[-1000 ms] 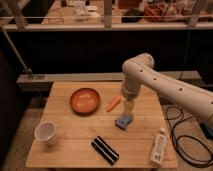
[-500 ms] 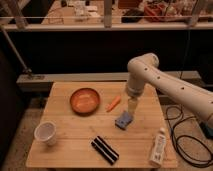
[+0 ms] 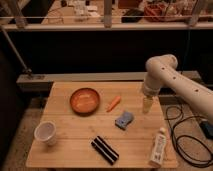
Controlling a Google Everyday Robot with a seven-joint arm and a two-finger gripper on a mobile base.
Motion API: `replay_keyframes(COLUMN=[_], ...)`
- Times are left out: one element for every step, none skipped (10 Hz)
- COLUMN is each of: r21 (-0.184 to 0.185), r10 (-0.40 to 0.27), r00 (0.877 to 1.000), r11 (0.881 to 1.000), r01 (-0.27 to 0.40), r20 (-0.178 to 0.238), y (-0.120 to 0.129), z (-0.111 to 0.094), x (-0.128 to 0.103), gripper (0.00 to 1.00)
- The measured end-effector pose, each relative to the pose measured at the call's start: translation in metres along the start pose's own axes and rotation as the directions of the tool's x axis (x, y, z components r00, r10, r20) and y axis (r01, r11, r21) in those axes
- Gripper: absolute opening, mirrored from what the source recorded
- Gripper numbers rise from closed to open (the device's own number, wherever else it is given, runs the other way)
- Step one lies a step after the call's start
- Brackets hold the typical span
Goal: Move the arm in a circular motion
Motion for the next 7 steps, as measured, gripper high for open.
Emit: replay_keyframes(r21=[0.007, 0.016, 0.022, 0.028, 0.03, 0.027, 0.017], r10=[0.01, 0.014, 0.007, -0.001, -0.013, -0.024, -0.037], r00=[1.0, 1.0, 1.0, 1.0, 1.0, 1.0, 0.999], r11=[1.0, 1.0, 1.0, 1.0, 0.999, 0.999, 0.999], r01=[-0.01, -0.014, -0.007, 0.001, 0.013, 0.024, 0.037], r20=[-0.001, -0.002, -0.003, 0.0, 0.004, 0.01, 0.015], y=[0.012, 0.03, 0.052, 0.074, 0.1, 0.121, 0.143], z=[-0.002, -0.005, -0.009, -0.012, -0.016, -0.017, -0.017], x=[0.005, 0.011, 0.014, 0.015, 0.016, 0.012, 0.01], gripper=[0.8, 0.8, 0.8, 0.8, 0.8, 0.8, 0.8])
